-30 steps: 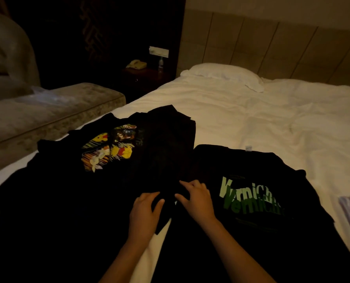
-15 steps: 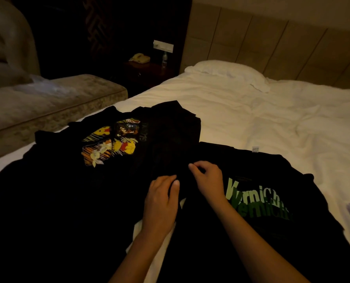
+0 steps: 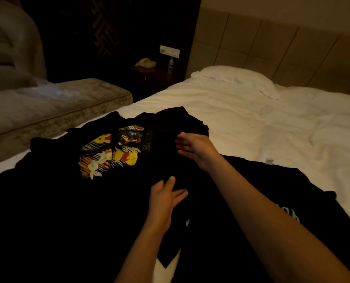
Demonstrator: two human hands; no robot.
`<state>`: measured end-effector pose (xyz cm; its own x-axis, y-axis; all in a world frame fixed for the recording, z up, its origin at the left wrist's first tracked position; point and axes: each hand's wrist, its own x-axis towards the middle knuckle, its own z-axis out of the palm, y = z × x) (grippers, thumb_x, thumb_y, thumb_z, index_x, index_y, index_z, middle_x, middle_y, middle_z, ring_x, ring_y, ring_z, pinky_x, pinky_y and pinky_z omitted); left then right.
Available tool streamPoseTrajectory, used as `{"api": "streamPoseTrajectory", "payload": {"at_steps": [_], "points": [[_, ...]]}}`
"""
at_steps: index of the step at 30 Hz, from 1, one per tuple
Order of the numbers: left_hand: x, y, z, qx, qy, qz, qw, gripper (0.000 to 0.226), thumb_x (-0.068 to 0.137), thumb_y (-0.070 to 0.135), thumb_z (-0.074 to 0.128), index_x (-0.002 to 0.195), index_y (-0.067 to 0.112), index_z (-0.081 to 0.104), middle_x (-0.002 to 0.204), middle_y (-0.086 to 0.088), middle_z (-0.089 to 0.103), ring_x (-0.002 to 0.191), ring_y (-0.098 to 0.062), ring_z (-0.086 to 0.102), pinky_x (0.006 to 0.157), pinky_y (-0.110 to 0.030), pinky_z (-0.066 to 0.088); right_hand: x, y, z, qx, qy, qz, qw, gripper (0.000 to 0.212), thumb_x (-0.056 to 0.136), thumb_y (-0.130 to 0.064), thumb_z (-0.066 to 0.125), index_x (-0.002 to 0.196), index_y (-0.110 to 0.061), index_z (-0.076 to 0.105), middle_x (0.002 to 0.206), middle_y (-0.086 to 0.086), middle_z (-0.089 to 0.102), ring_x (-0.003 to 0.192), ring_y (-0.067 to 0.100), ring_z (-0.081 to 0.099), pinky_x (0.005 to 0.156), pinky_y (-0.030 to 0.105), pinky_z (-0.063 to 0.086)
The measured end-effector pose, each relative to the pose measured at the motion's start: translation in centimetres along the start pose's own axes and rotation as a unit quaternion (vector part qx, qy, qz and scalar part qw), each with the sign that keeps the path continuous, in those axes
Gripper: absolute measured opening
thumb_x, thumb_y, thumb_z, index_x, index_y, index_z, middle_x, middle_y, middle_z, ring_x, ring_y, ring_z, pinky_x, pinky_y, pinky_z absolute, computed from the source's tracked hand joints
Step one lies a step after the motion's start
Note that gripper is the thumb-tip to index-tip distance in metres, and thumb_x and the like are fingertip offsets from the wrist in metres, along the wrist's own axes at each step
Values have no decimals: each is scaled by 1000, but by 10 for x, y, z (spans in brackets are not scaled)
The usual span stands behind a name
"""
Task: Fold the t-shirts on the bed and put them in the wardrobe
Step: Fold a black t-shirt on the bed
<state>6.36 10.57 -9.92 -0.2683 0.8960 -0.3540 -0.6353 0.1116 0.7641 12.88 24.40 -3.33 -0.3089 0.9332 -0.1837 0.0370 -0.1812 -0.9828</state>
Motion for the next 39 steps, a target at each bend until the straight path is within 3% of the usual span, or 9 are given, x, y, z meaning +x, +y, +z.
{"api": "streamPoseTrajectory", "payload": {"at_steps": [7, 11, 15, 19, 21, 25, 30, 33, 39], "points": [[10, -2, -10, -30, 46, -10, 998, 27, 105, 16, 41, 125, 15, 59, 110, -14, 71, 96, -30, 71, 91, -41, 55, 31, 24, -12, -378, 1, -102, 920, 37, 96, -30, 60, 132, -19, 59, 126, -3, 59, 110, 8, 54, 88, 20, 38], [15, -3, -11, -31, 39, -9, 999, 31, 105, 11, 39, 124, 25, 59, 115, -9, 70, 99, -28, 70, 89, -41, 56, 46, 36, 4, -451, -98, -109, 880, 49, 98, -37, 55, 143, -19, 47, 145, 2, 49, 134, 18, 44, 102, 24, 31], [13, 1, -12, -25, 33, -4, 999, 36, 104, 5, 39, 113, 33, 59, 115, -6, 69, 98, -27, 70, 87, -41, 56, 63, 48, 14, -526, -101, -138, 833, 50, 97, -44, 54, 140, -19, 50, 139, 11, 50, 132, 25, 42, 112, 39, 32], [14, 2, -13, -38, 27, -9, 999, 35, 103, 4, 40, 114, 30, 60, 112, -7, 71, 97, -26, 71, 86, -40, 57, 73, 48, 11, -441, -105, -182, 873, 10, 96, -30, 61, 93, -20, 62, 97, 1, 61, 93, 13, 57, 88, 34, 44], [13, 4, -12, -50, 26, -7, 998, 30, 102, 5, 43, 121, 23, 59, 110, -11, 70, 97, -28, 70, 88, -39, 55, 74, 39, 14, -360, -88, -207, 905, 19, 96, -22, 61, 79, -28, 57, 82, -8, 57, 75, -3, 56, 73, 22, 42], [11, 14, -10, -61, 35, -6, 997, 38, 102, 10, 48, 140, 18, 46, 113, -16, 64, 90, -23, 67, 80, -33, 53, 82, 19, 25, -354, -68, -256, 897, 25, 98, -20, 57, 79, -34, 50, 80, -13, 54, 73, -9, 53, 68, 12, 38], [15, 17, -11, -61, 53, -14, 997, 45, 102, 14, 50, 146, 17, 41, 132, -20, 57, 99, -26, 66, 91, -37, 53, 104, 41, 33, -431, -61, -231, 870, 12, 99, -34, 54, 87, -35, 52, 91, -10, 59, 97, 19, 60, 92, 46, 45], [15, 16, -9, -60, 63, -4, 996, 43, 102, 13, 49, 144, 18, 43, 129, -19, 59, 105, -29, 64, 97, -40, 52, 107, 53, 33, -424, -35, -241, 872, 10, 97, -40, 53, 88, -38, 55, 95, -11, 62, 102, 22, 60, 97, 53, 43], [8, 18, 3, -17, 42, 52, 998, 24, 101, 15, 52, 116, 33, 55, 98, -5, 70, 88, -19, 71, 87, -32, 55, 68, 18, 8, -208, 40, -266, 940, 25, 99, -21, 56, 76, -31, 61, 77, -12, 61, 72, -7, 56, 72, 15, 41]]}}
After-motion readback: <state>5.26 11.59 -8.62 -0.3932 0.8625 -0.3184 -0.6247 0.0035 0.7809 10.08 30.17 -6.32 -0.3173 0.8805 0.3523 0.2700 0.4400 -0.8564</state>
